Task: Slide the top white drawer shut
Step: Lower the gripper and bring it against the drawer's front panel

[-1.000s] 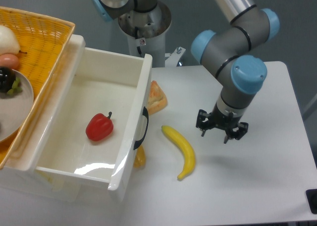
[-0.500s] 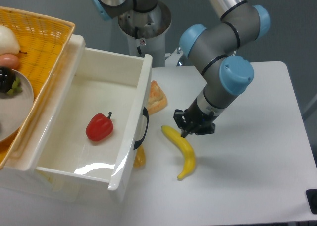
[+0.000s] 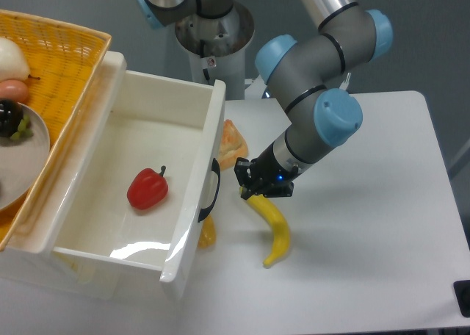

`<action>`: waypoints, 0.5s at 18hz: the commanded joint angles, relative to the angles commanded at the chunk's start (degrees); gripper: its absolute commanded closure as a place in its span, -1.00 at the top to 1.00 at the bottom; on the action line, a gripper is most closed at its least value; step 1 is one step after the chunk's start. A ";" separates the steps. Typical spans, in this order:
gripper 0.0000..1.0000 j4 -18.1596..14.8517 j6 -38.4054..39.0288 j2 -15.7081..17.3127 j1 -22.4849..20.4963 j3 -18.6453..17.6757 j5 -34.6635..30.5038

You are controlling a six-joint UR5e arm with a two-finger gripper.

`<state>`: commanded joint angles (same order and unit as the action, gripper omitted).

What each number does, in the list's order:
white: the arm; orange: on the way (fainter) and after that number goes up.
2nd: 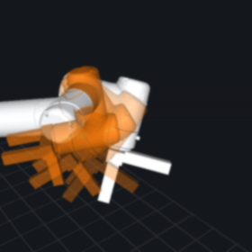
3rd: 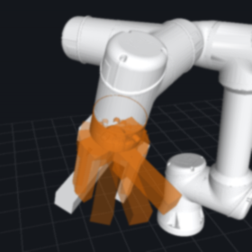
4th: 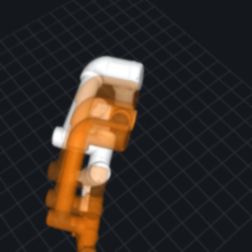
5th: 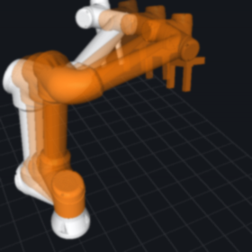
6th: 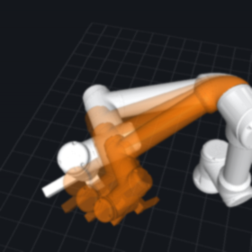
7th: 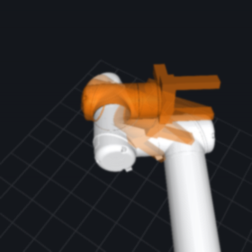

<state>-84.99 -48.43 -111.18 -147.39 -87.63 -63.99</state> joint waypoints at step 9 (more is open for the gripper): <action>-1.00 -4.22 0.00 2.11 0.44 0.18 2.20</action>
<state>-89.20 -48.43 -109.07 -146.95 -87.45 -61.79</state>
